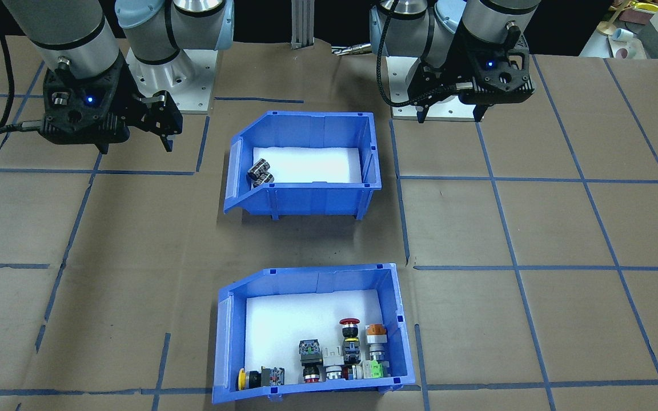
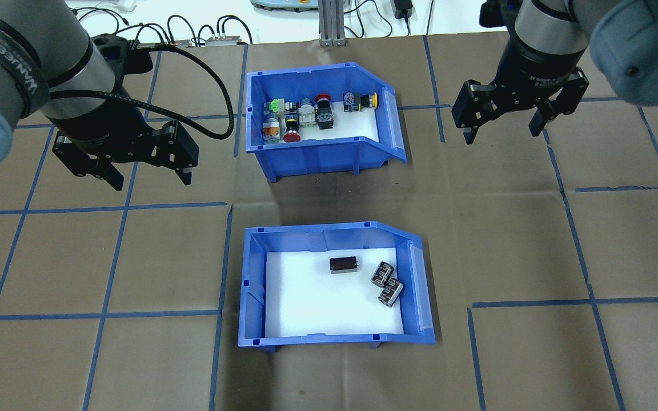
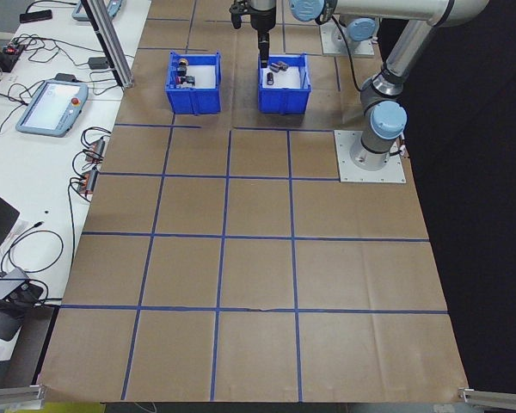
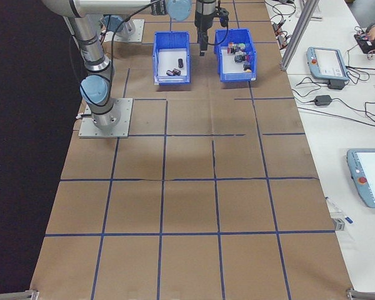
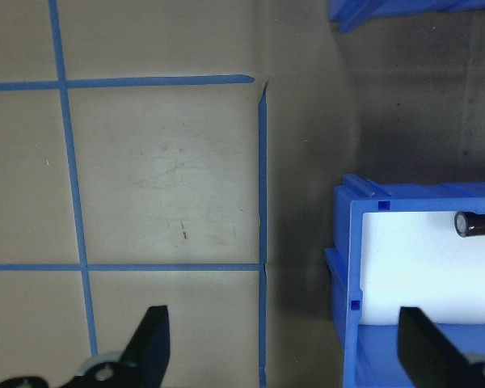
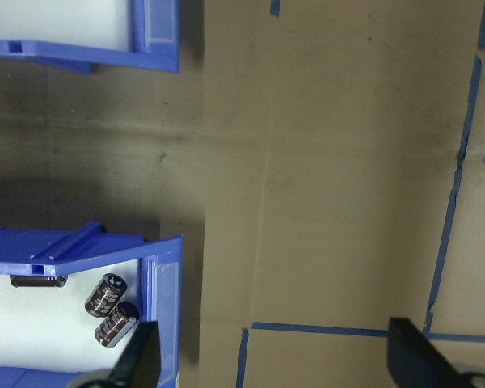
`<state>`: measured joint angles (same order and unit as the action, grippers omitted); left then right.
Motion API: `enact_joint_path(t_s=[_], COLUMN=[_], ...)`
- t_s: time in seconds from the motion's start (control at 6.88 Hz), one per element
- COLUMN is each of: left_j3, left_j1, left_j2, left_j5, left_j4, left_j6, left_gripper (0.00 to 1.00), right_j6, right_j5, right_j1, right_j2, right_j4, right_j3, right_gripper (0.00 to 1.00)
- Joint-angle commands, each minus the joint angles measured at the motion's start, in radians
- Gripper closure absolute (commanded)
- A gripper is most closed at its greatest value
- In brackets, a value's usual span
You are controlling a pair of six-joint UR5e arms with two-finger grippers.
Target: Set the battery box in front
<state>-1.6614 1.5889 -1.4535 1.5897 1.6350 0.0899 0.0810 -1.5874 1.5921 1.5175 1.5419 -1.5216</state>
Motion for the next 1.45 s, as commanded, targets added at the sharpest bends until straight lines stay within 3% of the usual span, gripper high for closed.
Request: enact_joint_path(t_s=[0.0,0.44,0.87,1.31], left_j3=[0.0,-0.036,-0.237,-0.4], left_j1=[0.0,0.07,0.234,0.434], left_j2=[0.007,0.005,0.033,0.09], left_j5=[0.001,-0.007,-0.007,-0.071], left_j4=[-0.012,-0.015,-0.167,-0.323], left_j6=[0.128,0.654,1.295,1.881], left_gripper=[0.01,0.01,0.01,0.01], right_j6=[0.142,0.472,0.771,1.003], right_j5=[0.003,0.003,0.001,0.001], right_j1=[0.009,0.046,0.187,0.29], right_j2=[-0.124,-0.267,-0.416,-0.464], right_j4=[-0.006,0.062,0.061,0.063], right_j3=[0.128,0.22,0.375,0.405], right_gripper=[0.0,0.0,0.0,0.0])
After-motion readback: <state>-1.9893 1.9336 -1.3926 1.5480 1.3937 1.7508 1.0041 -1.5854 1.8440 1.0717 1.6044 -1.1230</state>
